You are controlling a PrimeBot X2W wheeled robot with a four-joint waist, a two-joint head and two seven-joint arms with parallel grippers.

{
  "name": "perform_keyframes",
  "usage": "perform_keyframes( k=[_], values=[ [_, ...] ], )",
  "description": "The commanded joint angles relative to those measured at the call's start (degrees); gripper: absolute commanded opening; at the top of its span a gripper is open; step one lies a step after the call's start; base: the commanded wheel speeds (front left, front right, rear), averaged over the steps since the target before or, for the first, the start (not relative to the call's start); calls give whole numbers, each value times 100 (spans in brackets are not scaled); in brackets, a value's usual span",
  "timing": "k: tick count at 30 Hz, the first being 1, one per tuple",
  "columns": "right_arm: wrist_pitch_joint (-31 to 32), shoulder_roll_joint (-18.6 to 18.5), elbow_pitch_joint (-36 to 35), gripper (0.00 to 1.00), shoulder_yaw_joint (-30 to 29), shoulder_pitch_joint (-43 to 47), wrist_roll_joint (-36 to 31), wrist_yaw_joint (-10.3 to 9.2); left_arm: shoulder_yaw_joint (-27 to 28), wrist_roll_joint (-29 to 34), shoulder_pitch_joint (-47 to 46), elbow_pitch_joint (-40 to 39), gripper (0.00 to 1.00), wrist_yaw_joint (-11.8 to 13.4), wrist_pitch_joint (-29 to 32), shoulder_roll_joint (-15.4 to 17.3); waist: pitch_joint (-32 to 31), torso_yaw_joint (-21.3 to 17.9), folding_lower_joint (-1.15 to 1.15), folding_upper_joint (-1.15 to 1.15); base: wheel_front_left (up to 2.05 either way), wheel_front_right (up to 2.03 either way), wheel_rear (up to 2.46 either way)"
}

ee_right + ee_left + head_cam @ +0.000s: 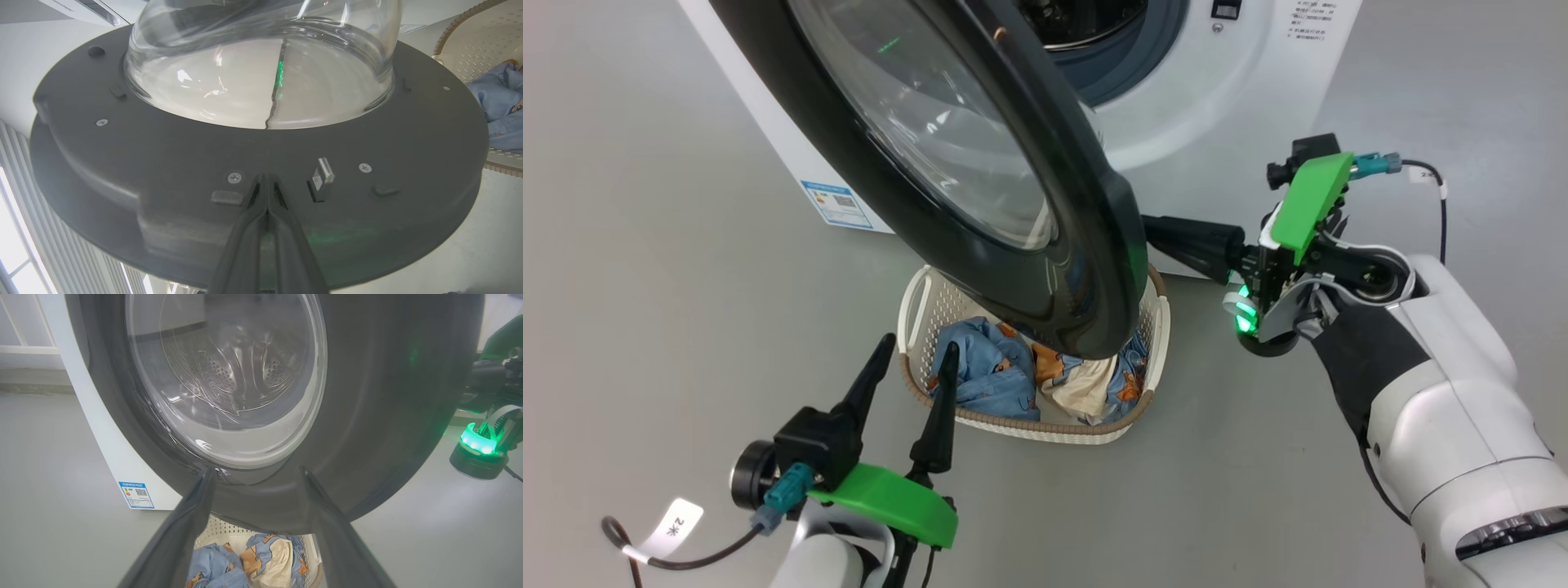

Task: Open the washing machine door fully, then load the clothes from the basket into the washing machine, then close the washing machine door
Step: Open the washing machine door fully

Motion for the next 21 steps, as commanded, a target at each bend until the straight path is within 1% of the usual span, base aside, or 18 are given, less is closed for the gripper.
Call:
perform_keyframes(
  k=[1, 11, 21],
  values=[
    [-23, 194, -200, 0, 219, 96, 167, 10, 168, 90, 4, -98, 100, 15, -36, 106, -23, 5, 0, 0, 0, 0, 0],
    [-172, 195, -444, 0, 1120, 341, 887, 10, 104, 109, 87, -117, 100, 12, -36, 106, -131, 58, 0, 0, 0, 0, 0],
    [-329, 195, -702, 0, 1936, 526, 1290, 10, 96, 122, 153, -110, 100, 23, -36, 106, -201, 119, 0, 0, 0, 0, 0]
  ],
)
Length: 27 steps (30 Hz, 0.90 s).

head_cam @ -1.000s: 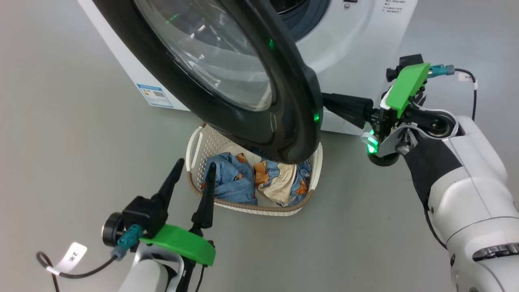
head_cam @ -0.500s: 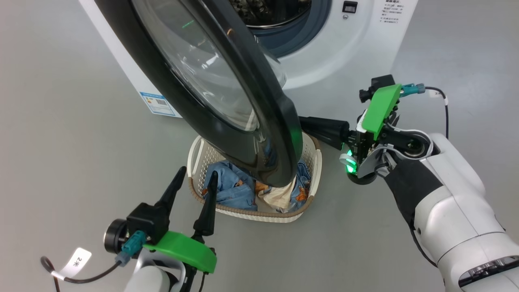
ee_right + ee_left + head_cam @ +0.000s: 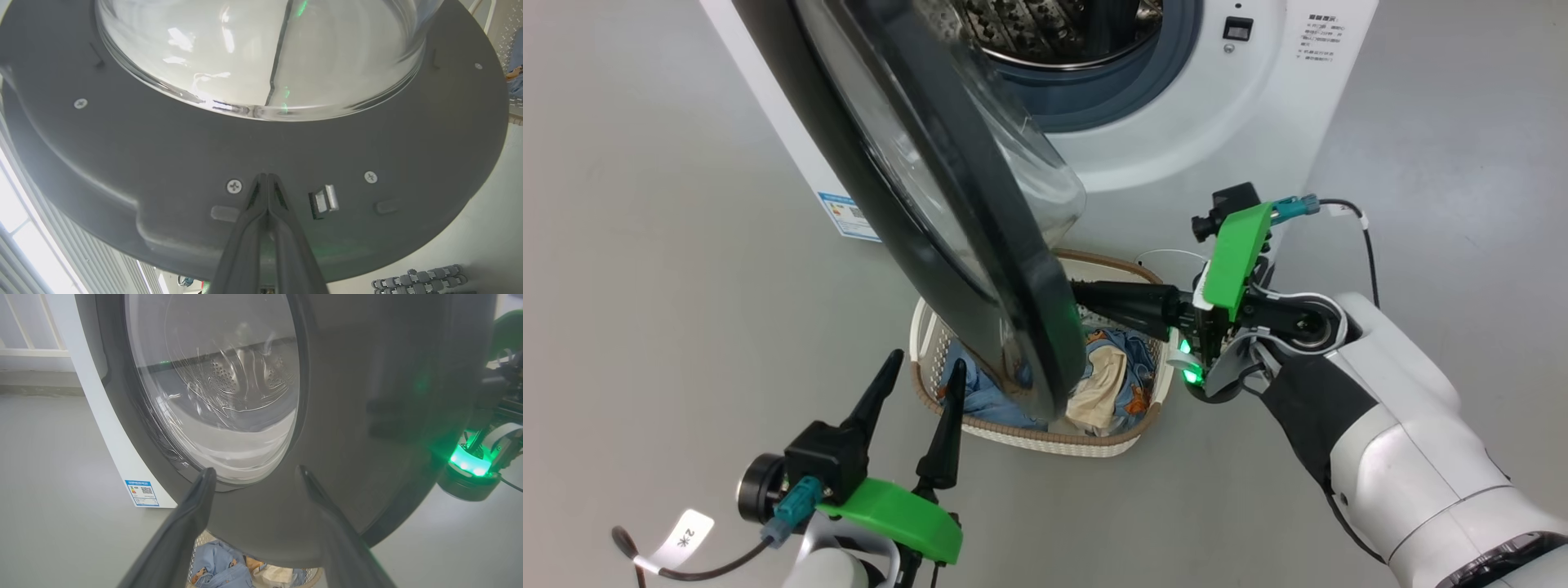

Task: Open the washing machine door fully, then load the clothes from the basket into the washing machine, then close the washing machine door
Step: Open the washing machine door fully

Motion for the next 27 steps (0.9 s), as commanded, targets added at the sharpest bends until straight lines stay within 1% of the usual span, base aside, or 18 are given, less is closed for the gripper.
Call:
perform_keyframes(
  k=[1, 11, 20, 23, 27],
  values=[
    [-17, 196, -194, 0, 179, 111, 114, 10, 172, 63, -13, -121, 100, 23, -36, 98, -3, 20, 0, 0, 0, 0, 0],
    [-179, 196, -377, 0, 691, 114, 446, 10, 200, 50, -9, -150, 100, 34, -36, 98, 29, 101, 0, 0, 0, 0, 0],
    [-306, 196, -464, 0, 992, 106, 648, 10, 214, 48, 1, -146, 100, 51, -36, 98, 19, 114, 0, 0, 0, 0, 0],
    [-430, 166, -498, 0, 1019, 80, 621, 10, 251, 63, 19, -149, 100, 59, -36, 98, -2, 79, 0, 0, 0, 0, 0],
    [-651, 31, -672, 0, 1130, 177, 395, 10, 313, 70, 69, -136, 100, 70, -36, 98, -121, -8, 0, 0, 0, 0, 0]
  ],
)
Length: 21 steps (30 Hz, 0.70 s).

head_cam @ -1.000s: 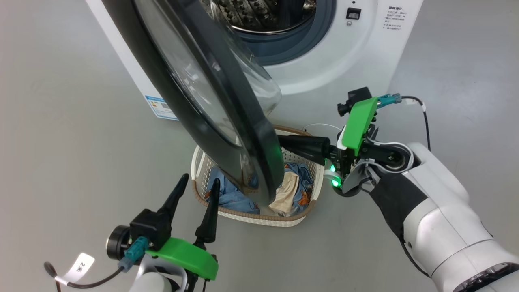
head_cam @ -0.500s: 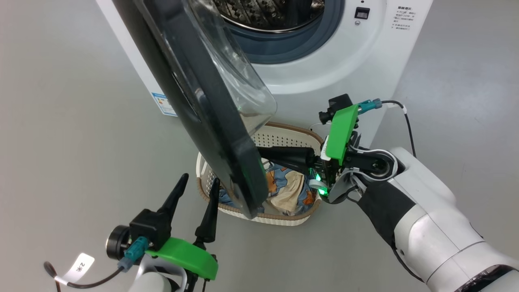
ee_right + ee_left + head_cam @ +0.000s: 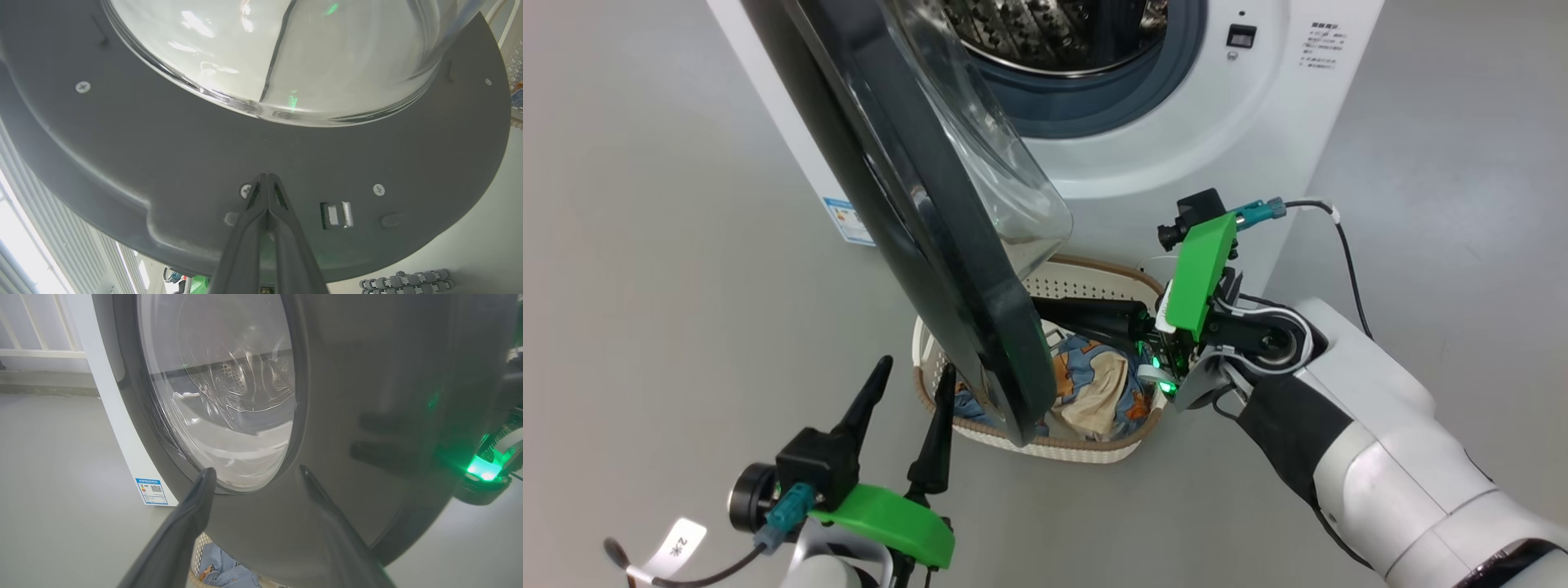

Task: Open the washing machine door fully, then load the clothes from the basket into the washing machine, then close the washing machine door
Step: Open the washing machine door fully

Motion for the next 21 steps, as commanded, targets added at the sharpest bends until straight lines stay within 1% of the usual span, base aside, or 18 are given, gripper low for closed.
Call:
perform_keyframes(
  k=[1, 5, 10, 14, 15, 18, 21],
  values=[
    [-111, 72, -218, 0, 46, 165, -86, 10, 220, 31, -1, -128, 100, 21, -36, 97, -87, -68, 0, 0, 0, 0, 0],
    [-784, -218, -729, 0, 36, 359, -584, 10, 307, 62, 54, -134, 100, 30, -36, 97, -237, -194, 0, 0, 0, 0, 0],
    [-1987, -730, -1638, 0, 229, 786, -1724, 10, 552, 135, 134, -140, 100, 3, -36, 97, -365, -397, 0, 0, 0, 0, 0],
    [-2937, -1153, -2162, 0, 353, 1162, -2546, 10, 795, 251, 188, -154, 100, -53, -36, 97, -446, -576, 0, 0, 0, 0, 0],
    [-3209, -1269, -2213, 0, 406, 1232, -2823, 10, 851, 277, 201, -166, 100, -63, -36, 97, -459, -624, 0, 0, 0, 0, 0],
    [-4118, -1618, -2169, 0, 675, 1350, -3999, 10, 983, 342, 242, -188, 100, -85, -36, 97, -497, -749, 0, 0, 0, 0, 0],
    [-4863, -1672, -1973, 0, 592, 1546, -4670, 10, 1064, 375, 278, -190, 100, -98, -36, 97, -550, -853, 0, 0, 0, 0, 0]
  ],
)
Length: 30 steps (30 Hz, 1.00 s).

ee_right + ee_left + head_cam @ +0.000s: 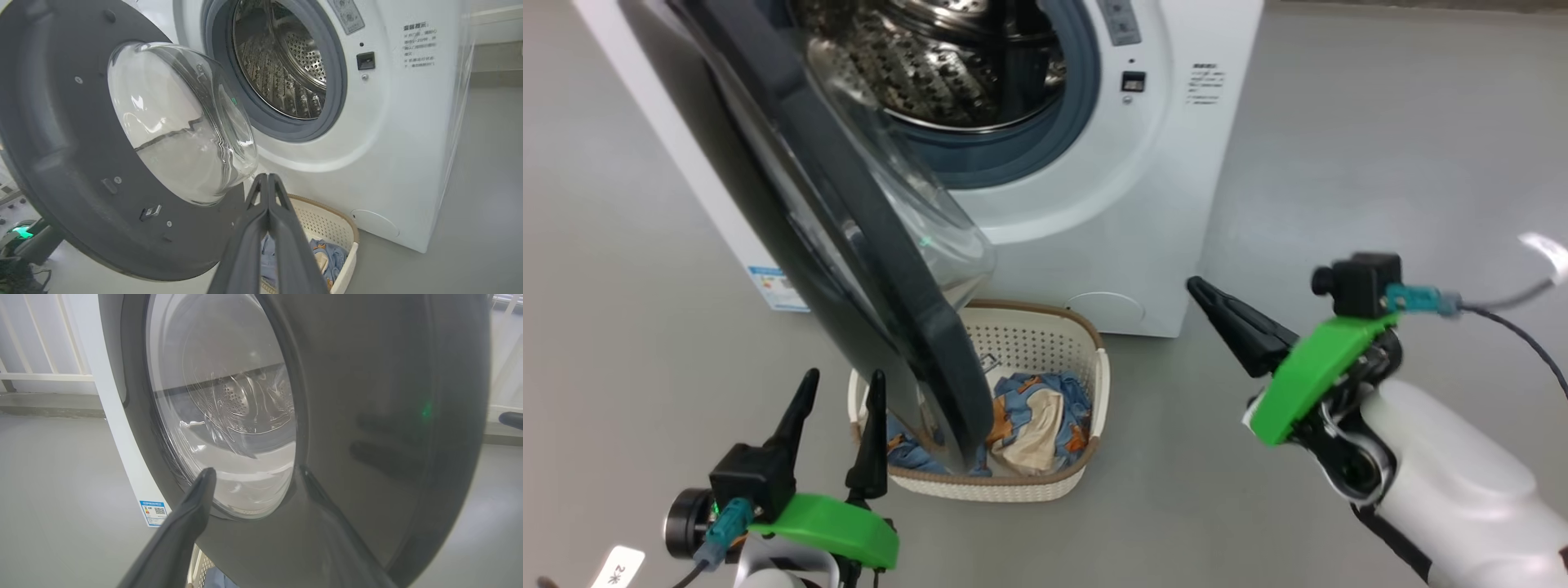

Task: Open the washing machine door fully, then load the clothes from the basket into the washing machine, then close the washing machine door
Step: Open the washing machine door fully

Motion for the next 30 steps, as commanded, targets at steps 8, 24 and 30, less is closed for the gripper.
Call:
perform_keyframes(
  k=[8, 24, 30],
  values=[
    [-721, 281, 243, 0, -912, 581, -1603, 10, 412, 131, 151, -205, 100, -27, -36, 94, -190, -356, 0, 0, 0, 0, 0],
    [-657, 1711, -1249, 0, -3599, 2713, -4219, 10, 667, 185, 528, -277, 100, -64, -36, 94, -430, -654, 0, 0, 0, 0, 0],
    [-439, 1985, -1809, 100, -4227, 3252, -4683, 10, 685, 195, 555, -246, 100, -76, -36, 94, -427, -714, 0, 0, 0, 0, 0]
  ],
)
